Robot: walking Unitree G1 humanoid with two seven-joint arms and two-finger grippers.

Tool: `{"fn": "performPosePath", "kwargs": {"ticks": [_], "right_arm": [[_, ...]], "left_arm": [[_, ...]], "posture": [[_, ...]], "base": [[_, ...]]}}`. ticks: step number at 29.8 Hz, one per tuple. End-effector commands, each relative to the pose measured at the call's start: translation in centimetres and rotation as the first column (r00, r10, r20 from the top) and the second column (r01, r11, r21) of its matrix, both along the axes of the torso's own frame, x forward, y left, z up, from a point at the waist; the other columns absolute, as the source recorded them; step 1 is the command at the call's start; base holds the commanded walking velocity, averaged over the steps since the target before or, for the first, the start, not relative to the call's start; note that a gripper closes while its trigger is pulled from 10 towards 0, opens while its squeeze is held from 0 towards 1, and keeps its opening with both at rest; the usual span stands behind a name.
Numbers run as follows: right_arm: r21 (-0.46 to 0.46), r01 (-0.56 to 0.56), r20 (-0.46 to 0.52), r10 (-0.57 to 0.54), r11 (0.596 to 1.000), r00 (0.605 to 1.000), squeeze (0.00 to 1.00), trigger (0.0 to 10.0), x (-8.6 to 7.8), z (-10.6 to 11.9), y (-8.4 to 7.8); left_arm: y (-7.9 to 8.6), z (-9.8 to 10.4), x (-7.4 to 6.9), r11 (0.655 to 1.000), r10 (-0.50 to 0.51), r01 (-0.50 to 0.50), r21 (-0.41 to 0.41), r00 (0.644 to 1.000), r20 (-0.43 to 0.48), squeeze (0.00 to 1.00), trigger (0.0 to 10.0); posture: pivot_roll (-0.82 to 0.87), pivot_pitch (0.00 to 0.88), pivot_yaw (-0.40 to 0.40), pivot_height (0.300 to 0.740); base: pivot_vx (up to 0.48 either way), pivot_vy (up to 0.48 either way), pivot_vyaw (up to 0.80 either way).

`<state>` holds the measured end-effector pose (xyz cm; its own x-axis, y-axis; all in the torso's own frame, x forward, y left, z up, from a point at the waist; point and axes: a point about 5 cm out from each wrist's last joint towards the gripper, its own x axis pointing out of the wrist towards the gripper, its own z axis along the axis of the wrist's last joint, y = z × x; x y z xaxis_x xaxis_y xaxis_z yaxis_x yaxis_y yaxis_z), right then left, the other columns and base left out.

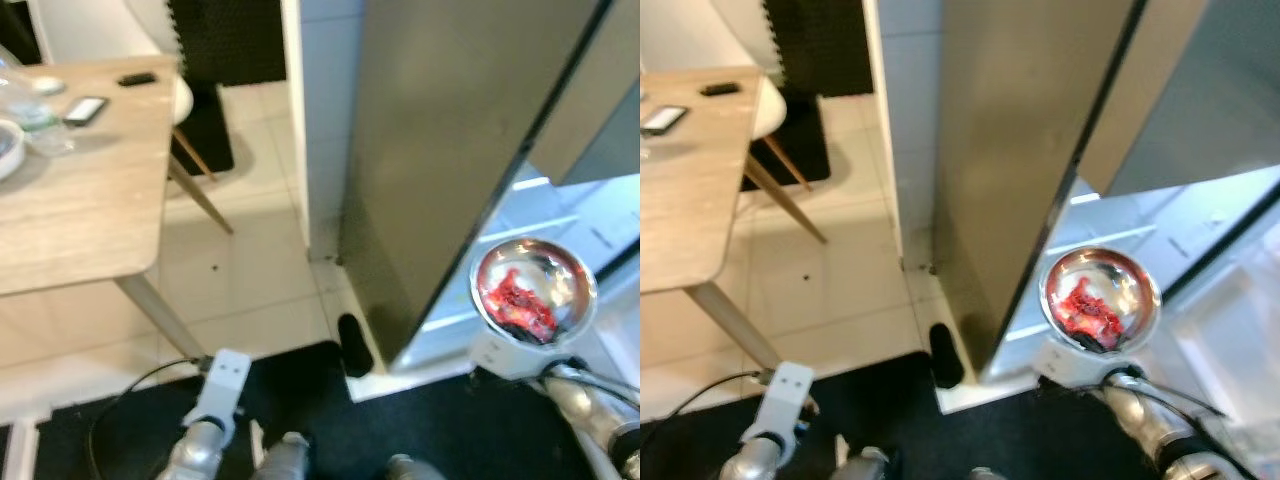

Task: Restocking fridge

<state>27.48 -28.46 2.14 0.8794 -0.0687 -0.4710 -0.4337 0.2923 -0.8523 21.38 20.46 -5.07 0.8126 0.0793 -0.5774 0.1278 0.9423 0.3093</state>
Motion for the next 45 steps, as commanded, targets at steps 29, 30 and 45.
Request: {"fn": "performPosePath", "kwargs": {"ticks": [29, 30, 45], "right_arm": [[0.057, -0.042, -0.114, 0.048, 0.998, 0.992, 0.00, 10.0, -1.2, -1.5, 0.9], [0.058, -0.042, -0.114, 0.049, 0.997, 0.992, 0.00, 10.0, -1.2, -1.5, 0.9], [0.070, -0.046, -0.110, 0.053, 0.997, 0.992, 0.00, 10.0, -1.1, -1.4, 0.9]], "left_arm": [[-0.2, -0.5, -0.3, 1.000, 0.014, -0.014, -0.008, 0.999, -0.042, 0.00, 10.0], [-0.2, -0.5, -0.2, 1.000, 0.015, -0.016, -0.005, 0.999, -0.043, 0.00, 10.0], [0.1, -0.5, -0.3, 0.999, 0.044, -0.045, -0.008, 0.998, -0.046, 0.00, 10.0]], "posture": [[-0.04, 0.163, -0.031, 0.740], [-0.04, 0.163, -0.031, 0.740], [-0.04, 0.166, -0.032, 0.740]], "base": [[0.037, -0.057, 0.18], [0.296, -0.375, 0.00], [0.170, -0.116, 0.00]]}}
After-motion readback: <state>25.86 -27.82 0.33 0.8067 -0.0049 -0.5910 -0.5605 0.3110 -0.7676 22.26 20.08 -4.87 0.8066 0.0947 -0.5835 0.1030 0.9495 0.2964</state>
